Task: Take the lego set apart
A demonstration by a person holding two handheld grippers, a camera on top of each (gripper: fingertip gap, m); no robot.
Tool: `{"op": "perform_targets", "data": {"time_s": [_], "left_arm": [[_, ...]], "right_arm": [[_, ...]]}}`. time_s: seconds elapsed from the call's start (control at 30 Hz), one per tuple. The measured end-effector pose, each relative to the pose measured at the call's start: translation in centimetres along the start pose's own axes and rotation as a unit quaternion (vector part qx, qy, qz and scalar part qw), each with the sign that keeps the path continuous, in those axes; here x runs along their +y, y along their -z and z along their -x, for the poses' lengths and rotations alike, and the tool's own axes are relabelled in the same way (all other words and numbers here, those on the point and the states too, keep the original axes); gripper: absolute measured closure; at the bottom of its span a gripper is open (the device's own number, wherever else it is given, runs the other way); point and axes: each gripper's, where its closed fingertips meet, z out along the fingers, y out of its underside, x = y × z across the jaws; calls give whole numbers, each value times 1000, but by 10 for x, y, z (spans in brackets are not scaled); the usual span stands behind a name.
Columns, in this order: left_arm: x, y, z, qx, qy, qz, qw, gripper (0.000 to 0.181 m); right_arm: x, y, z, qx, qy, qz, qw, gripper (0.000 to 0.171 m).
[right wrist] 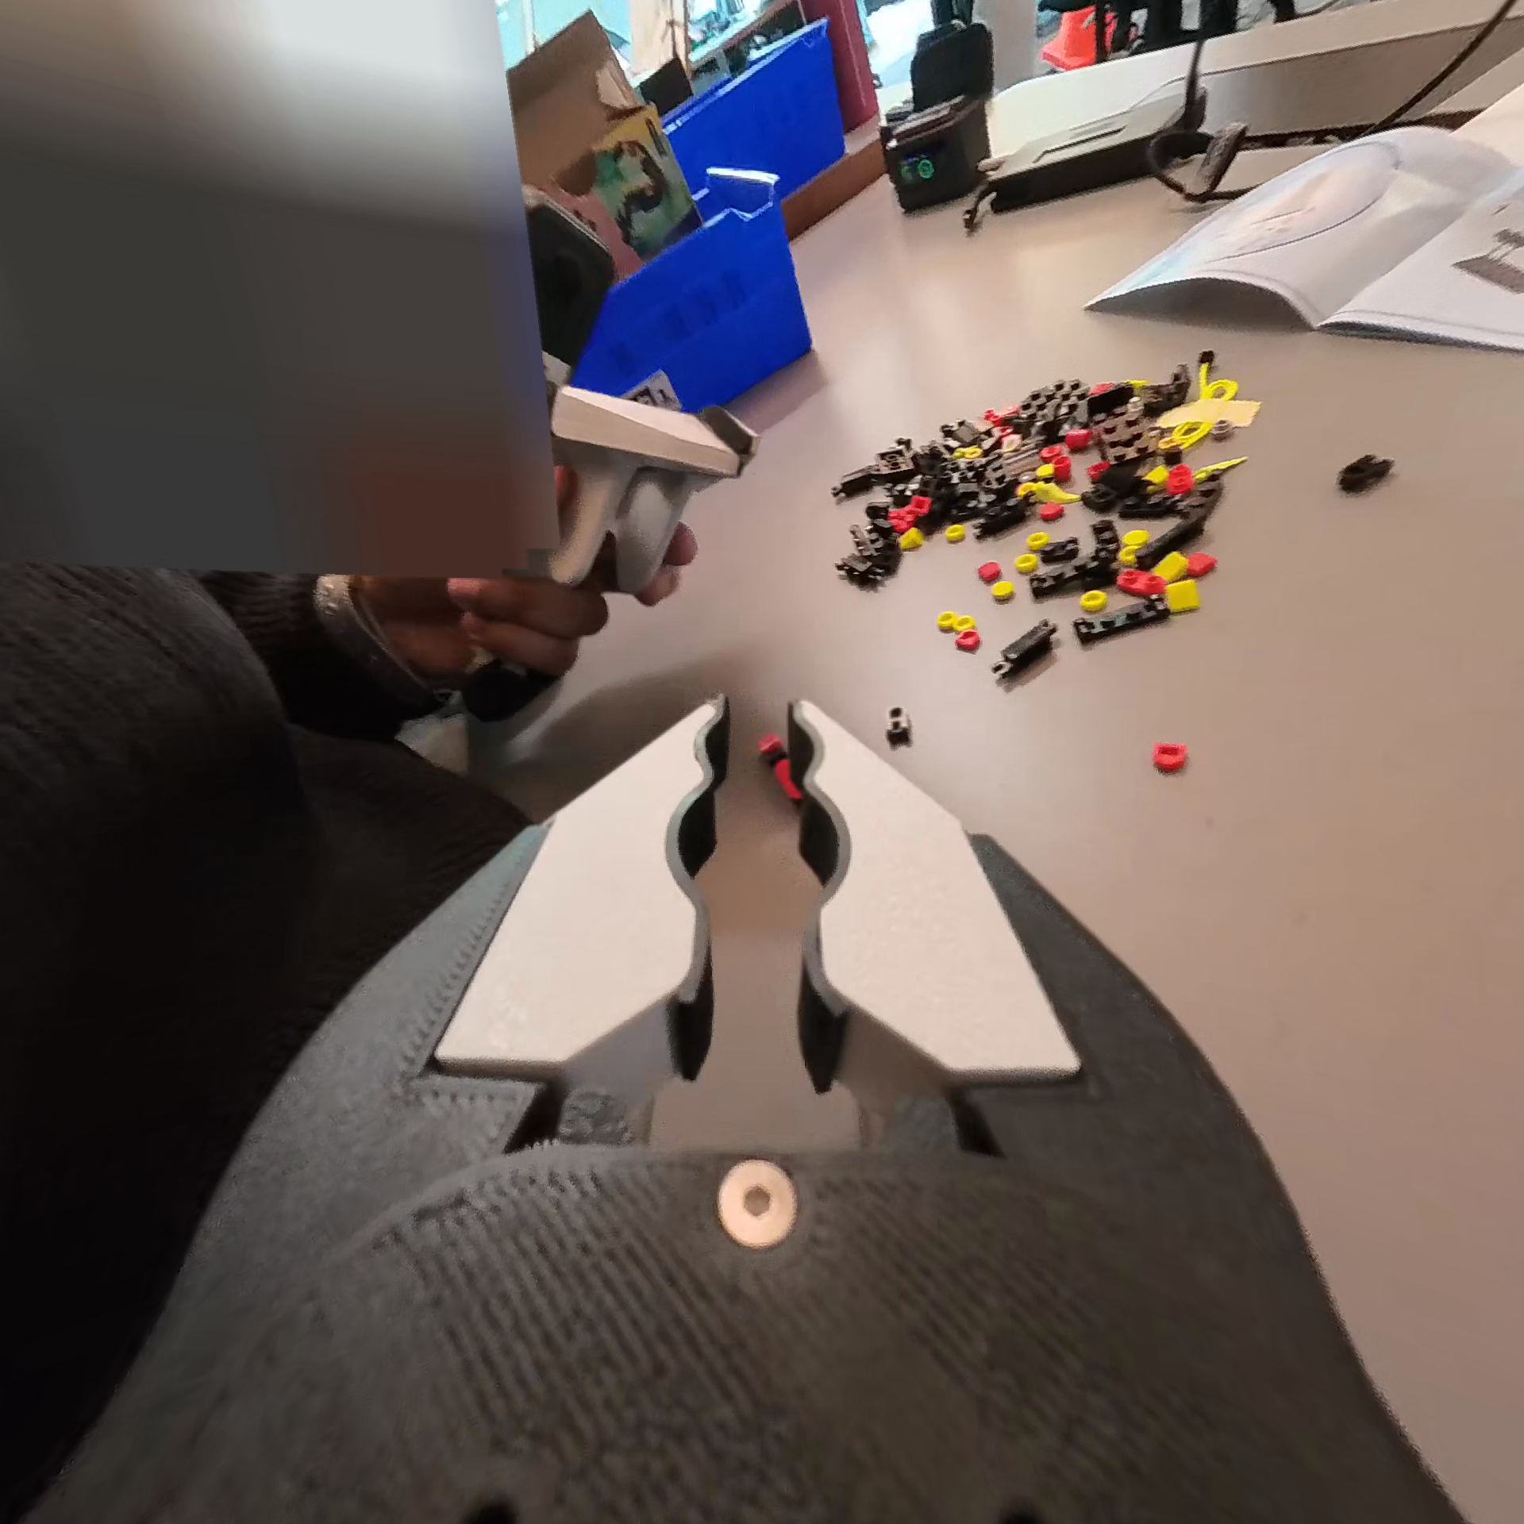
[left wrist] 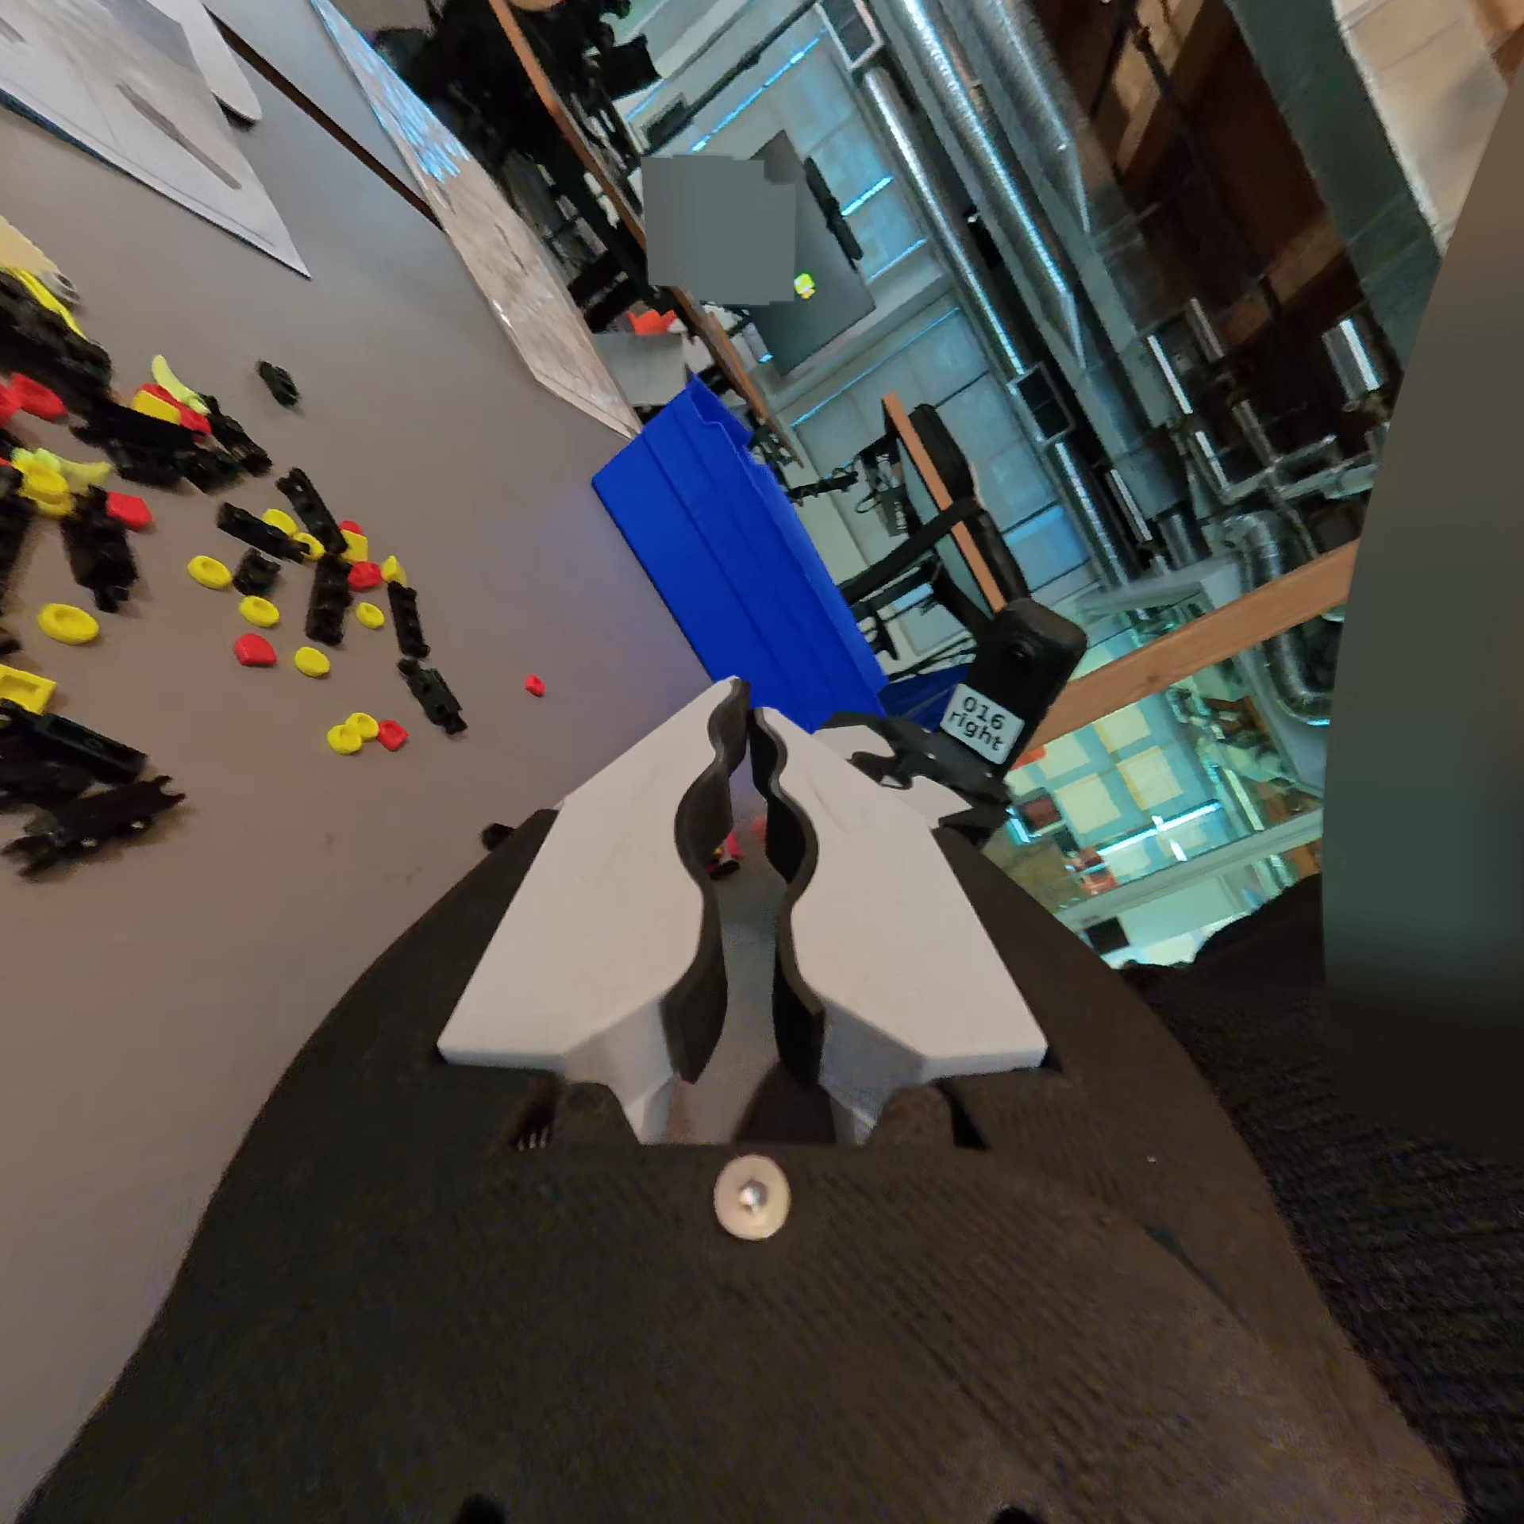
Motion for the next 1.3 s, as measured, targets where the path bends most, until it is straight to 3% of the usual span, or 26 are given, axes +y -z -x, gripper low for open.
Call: {"op": "perform_targets", "data": {"time_s": [0.23,0.33,0.43,0.77,0.9,1.07,1.17,1.3], "left_arm": [[-28,21,18,-107,-94,-24,989,167],[-44,38,34,-187,-149,-22,971,150],[-58,57,49,-255,-194,-22,947,146],[-65,70,66,-235,-144,-32,961,147],[-65,70,68,-226,-133,-29,965,148],[-65,69,65,-214,-130,-30,968,148],[-62,66,64,-212,-135,-23,968,149],[-60,64,65,-219,-148,-18,964,149]], "right_arm": [[-6,-32,-12,47,79,42,995,140],[-9,-62,-17,45,116,82,989,133],[-15,-95,-31,51,172,126,976,134],[-16,-195,-71,47,190,236,952,146],[-18,-196,-78,58,186,261,946,165],[-15,-188,-75,36,166,247,954,154],[-16,-185,-73,33,166,237,957,171],[-35,-173,-63,19,137,188,972,171]]}}
